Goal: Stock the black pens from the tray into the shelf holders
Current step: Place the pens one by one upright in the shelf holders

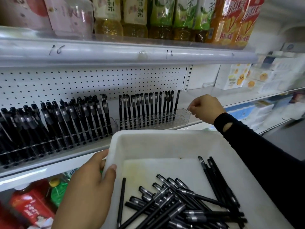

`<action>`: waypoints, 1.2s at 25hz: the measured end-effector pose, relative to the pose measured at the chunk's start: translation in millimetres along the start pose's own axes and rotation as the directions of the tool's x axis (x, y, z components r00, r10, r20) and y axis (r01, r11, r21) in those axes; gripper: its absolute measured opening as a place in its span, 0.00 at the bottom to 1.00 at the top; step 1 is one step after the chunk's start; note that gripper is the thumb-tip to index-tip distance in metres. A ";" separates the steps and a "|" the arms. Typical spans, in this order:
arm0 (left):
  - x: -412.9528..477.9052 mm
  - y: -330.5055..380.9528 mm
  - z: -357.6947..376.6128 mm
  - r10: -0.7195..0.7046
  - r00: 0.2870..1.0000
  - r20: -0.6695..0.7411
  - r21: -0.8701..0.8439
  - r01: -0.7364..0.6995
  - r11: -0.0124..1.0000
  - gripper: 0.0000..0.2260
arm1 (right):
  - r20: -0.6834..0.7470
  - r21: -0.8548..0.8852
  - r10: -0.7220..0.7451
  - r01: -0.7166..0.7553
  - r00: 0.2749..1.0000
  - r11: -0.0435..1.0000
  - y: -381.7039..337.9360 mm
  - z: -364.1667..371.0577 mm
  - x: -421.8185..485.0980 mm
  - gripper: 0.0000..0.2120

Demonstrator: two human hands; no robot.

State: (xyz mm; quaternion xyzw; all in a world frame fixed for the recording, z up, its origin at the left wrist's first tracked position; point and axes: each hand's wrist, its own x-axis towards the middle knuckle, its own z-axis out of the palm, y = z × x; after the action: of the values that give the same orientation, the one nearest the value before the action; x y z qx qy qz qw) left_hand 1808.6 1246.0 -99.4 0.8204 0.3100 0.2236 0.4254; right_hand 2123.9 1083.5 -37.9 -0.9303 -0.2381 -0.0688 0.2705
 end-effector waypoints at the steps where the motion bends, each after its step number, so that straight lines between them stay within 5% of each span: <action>1: -0.4 0.3 -0.5 0.001 1.000 0.007 -0.001 -0.001 1.000 0.13 | 0.049 0.002 -0.010 0.010 0.999 1.000 -3.2 -15.9 -17.9 0.09; 5: -3.2 2.8 -0.5 0.012 1.000 0.007 0.011 -0.012 1.000 0.14 | 0.458 -0.375 0.083 0.107 0.885 0.921 -7.9 -30.7 -86.8 0.17; 9: -7.5 6.2 -0.2 0.023 1.000 0.007 -0.002 -0.023 1.000 0.14 | 0.602 -0.583 0.216 0.238 0.769 0.777 6.8 3.2 -117.7 0.22; 14: -9.1 5.1 -3.5 0.017 1.000 -0.008 -0.011 -0.017 1.000 0.15 | 0.629 -0.470 0.217 0.142 0.747 0.871 6.8 14.8 -116.7 0.16; 18: -10.6 5.0 -5.7 0.017 1.000 -0.009 -0.011 -0.017 1.000 0.14 | 0.632 0.043 0.098 -0.161 0.769 0.986 -3.0 7.0 -115.9 0.09; 24: -6.7 4.1 -4.8 0.024 1.000 0.004 0.033 -0.025 0.999 0.15 | 0.327 0.541 -0.086 -0.112 0.941 0.834 -8.6 -30.1 -83.2 0.09; 30: -2.4 1.4 1.5 0.003 1.000 -0.024 0.054 -0.002 0.999 0.16 | -0.108 0.558 0.094 -0.018 0.990 0.830 6.7 -7.4 10.4 0.08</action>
State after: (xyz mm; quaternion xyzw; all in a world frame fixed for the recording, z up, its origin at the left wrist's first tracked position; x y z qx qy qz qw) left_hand 1808.3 1242.9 -99.2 0.8292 0.3199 0.2256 0.3989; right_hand 2136.3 1078.8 -32.1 -0.8116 -0.2022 -0.0497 0.5458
